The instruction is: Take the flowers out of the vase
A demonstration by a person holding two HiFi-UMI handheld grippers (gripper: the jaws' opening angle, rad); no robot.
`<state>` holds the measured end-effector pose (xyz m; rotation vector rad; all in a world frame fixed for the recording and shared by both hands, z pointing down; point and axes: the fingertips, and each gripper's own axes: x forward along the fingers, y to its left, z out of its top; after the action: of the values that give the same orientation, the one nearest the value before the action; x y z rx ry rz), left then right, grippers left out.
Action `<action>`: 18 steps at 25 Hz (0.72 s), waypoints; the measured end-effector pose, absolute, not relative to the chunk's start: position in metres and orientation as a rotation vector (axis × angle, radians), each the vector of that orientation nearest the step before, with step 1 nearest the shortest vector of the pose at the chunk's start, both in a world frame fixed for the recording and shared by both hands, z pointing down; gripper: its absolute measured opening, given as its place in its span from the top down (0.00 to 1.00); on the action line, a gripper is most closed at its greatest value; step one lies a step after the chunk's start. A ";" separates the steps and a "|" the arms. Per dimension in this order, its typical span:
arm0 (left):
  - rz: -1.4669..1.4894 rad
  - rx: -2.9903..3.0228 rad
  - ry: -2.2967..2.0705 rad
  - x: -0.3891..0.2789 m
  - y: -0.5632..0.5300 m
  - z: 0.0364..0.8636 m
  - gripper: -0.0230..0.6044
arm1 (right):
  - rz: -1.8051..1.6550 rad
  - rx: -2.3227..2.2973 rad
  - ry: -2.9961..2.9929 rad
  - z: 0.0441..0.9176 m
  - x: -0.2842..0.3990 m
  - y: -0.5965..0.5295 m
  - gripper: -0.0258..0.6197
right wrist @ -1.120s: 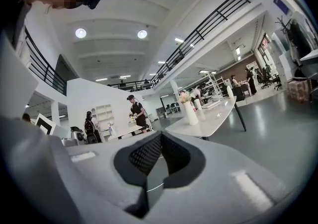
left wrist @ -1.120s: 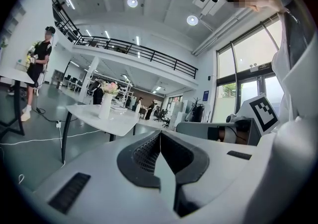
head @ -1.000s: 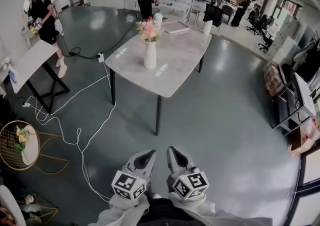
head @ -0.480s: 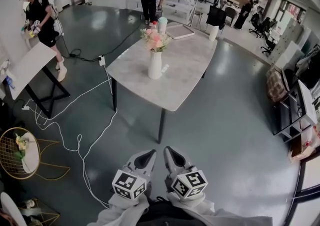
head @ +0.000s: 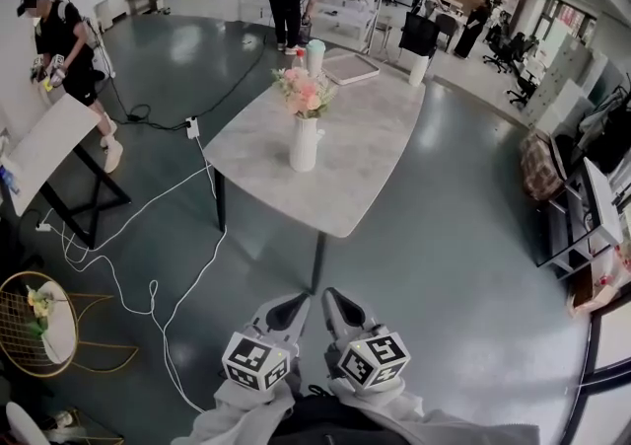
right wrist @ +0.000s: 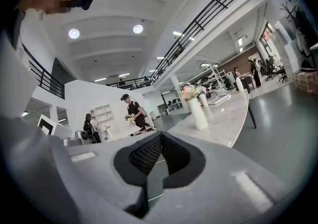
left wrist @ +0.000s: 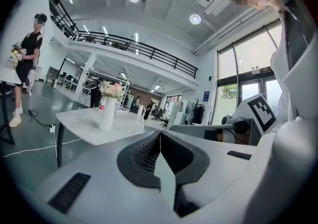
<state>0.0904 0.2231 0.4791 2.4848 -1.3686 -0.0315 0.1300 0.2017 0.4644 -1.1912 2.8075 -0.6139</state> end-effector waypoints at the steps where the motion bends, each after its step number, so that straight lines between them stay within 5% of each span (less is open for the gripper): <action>1: -0.031 2.489 -1.362 0.088 0.218 0.479 0.96 | -0.616 -1.200 2.802 0.465 0.128 0.196 0.96; 18: -0.012 2.548 -1.324 0.034 0.137 0.495 0.96 | -0.613 -1.237 2.747 0.482 0.076 0.114 0.96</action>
<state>0.0339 0.1368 0.4947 2.5476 -1.3241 -0.0122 0.0755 0.1138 0.4817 -1.2372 2.7471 -0.6126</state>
